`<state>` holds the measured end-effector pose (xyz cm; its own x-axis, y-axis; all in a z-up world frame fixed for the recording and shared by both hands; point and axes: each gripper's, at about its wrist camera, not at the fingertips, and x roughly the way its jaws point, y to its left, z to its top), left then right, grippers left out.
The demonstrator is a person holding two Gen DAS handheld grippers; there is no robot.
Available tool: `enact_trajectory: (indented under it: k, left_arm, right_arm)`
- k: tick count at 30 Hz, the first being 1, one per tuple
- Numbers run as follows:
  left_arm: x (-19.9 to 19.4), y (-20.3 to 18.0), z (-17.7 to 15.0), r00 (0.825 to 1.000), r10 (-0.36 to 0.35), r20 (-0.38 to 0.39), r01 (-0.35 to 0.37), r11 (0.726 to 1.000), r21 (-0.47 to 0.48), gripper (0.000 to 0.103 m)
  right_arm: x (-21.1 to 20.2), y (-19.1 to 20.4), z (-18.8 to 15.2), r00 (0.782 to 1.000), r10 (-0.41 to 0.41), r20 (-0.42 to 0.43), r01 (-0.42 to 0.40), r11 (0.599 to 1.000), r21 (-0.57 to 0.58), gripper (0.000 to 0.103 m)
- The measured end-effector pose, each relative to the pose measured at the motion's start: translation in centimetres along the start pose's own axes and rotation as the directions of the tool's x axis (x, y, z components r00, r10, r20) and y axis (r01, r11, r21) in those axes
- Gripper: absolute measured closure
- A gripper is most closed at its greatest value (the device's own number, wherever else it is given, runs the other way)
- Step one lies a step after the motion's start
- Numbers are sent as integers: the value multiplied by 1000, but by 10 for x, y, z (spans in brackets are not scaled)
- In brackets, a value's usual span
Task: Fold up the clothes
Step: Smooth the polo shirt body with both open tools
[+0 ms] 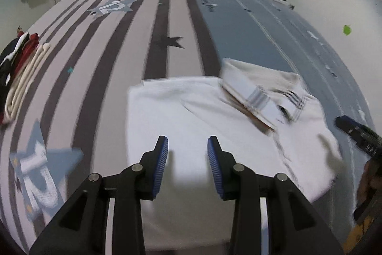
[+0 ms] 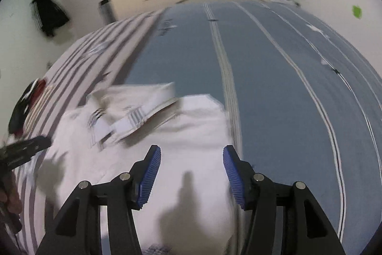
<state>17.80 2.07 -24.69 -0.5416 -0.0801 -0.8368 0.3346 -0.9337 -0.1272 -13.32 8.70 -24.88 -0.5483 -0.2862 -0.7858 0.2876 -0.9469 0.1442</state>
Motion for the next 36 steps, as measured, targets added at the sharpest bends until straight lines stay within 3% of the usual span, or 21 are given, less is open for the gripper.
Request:
enact_trajectory:
  k: [4, 7, 11, 15, 20, 24, 29, 31, 36]
  left_arm:
    - [10, -19, -21, 1000, 6, -29, -5, 1000, 9, 70]
    - [19, -3, -36, 996, 71, -62, -73, 997, -23, 71]
    - [13, 30, -36, 994, 87, -63, -93, 990, -103, 71]
    - [-5, 53, -33, 996, 75, -52, -83, 982, -173, 71]
    - [-9, 39, -37, 998, 46, -32, -49, 994, -95, 71]
    - [19, 52, -49, 989, 118, -91, -125, 989, -81, 71]
    - [15, 62, -46, 979, 185, -83, -191, 979, -68, 71]
    - [6, 61, -40, 982, 176, -66, -182, 980, -85, 71]
    - [-6, 22, -27, 1000, 22, -21, -24, 996, -89, 71]
  right_arm:
    - [1, 22, -35, 999, 22, -48, -24, 999, -35, 53]
    - [17, 7, -59, 997, -15, -80, 15, 1000, 1, 57]
    - [24, -26, -59, 996, -25, -89, 33, 995, 95, 57]
    - [-4, -36, -48, 999, -28, -34, 32, 992, 121, 57]
    - [-14, -19, -56, 999, 7, -47, -4, 998, 67, 56]
    - [11, -23, -78, 993, -11, -115, 18, 998, 61, 52]
    - [0, -38, -72, 993, -66, -99, 78, 990, 120, 50]
    - [-10, -37, -66, 995, -62, -84, 73, 988, 140, 50]
    - [-20, 8, -54, 997, 61, -55, -57, 996, 63, 50]
